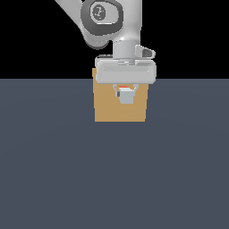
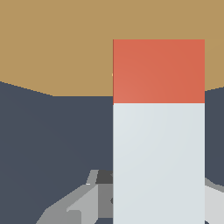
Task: Insert the peg into the horizontal hole in a box.
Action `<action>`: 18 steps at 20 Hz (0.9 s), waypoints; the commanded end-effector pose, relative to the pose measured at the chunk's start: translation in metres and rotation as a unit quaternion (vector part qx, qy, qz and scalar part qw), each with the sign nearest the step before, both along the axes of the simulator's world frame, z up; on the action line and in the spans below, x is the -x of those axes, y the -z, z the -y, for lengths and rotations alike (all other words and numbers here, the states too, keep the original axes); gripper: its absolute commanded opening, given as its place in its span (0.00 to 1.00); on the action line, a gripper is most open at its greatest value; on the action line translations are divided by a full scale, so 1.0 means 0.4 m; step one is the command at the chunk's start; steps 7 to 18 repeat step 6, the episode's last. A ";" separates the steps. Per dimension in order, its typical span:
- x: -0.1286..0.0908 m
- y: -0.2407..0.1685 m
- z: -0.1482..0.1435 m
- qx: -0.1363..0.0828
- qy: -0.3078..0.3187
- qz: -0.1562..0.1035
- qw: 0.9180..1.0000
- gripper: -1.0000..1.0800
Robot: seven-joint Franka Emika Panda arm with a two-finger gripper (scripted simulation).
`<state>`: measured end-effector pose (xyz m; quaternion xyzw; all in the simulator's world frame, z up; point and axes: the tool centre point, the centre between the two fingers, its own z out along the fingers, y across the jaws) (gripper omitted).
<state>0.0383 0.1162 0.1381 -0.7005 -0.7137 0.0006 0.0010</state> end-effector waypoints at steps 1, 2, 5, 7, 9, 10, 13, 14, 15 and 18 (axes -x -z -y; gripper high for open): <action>-0.003 -0.007 -0.036 0.000 0.001 0.002 1.000 0.00; -0.004 -0.007 -0.045 0.000 0.001 0.002 1.000 0.00; -0.006 -0.007 -0.062 0.000 0.001 0.002 1.000 0.00; -0.006 -0.007 -0.063 0.000 0.001 0.002 1.000 0.00; -0.006 -0.007 -0.063 0.000 0.001 0.002 1.000 0.00; -0.006 -0.007 -0.063 0.000 0.001 0.002 1.000 0.00; -0.006 -0.007 -0.063 0.000 0.001 0.002 1.000 0.00; -0.006 -0.007 -0.063 0.000 0.001 0.002 1.000 0.00; -0.006 -0.007 -0.063 0.000 0.001 0.002 1.000 0.00; -0.006 -0.007 -0.063 0.000 0.001 0.002 1.000 0.00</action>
